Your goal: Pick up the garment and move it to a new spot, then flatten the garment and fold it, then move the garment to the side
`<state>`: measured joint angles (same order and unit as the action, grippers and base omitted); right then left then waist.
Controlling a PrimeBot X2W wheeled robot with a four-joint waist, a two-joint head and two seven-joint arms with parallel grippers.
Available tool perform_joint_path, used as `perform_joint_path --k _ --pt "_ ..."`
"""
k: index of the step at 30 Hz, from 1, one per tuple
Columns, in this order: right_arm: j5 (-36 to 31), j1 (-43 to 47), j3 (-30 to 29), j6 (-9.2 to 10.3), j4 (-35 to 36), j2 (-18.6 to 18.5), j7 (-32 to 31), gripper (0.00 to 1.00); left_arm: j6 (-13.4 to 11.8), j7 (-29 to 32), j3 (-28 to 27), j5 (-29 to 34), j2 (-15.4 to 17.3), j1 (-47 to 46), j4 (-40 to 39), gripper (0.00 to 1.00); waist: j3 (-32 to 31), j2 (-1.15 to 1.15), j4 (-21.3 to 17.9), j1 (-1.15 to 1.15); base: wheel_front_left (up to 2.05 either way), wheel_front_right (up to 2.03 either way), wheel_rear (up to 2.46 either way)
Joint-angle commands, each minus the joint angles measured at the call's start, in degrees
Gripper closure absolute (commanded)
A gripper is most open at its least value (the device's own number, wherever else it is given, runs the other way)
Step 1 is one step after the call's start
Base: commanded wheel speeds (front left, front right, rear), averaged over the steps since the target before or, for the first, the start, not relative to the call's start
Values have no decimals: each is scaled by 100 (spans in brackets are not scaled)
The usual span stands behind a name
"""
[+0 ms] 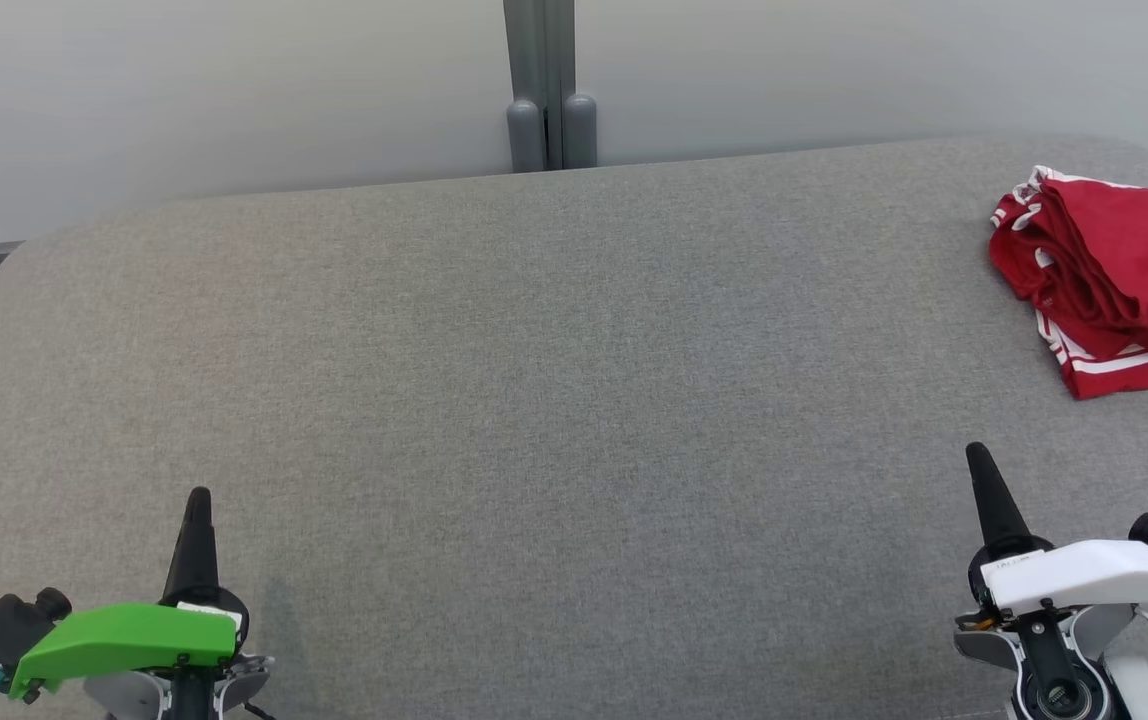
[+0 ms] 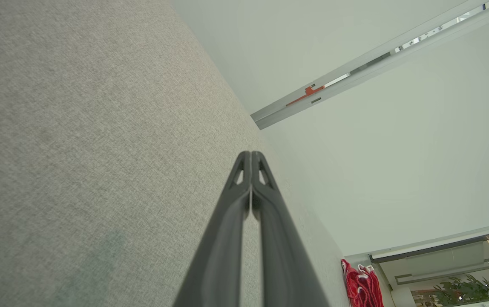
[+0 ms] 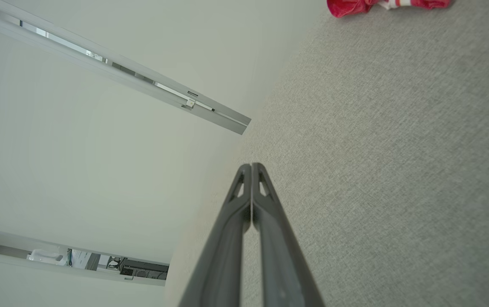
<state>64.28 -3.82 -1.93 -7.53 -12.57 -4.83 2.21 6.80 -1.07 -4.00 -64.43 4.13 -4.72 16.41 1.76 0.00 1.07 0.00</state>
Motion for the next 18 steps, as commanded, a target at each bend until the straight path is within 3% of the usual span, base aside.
perform_joint_path --k 1,18 --pt "175 -114 -37 3 33 -14 -40 100 30 37 -44 -162 -2 -141 -80 100 -4 0 -3 0 0 0 0" --pt "1059 -164 -146 4 -24 30 -289 100 46 276 -114 -1020 -39 -156 -132 100 -45 0 -31 0 0 0 0"
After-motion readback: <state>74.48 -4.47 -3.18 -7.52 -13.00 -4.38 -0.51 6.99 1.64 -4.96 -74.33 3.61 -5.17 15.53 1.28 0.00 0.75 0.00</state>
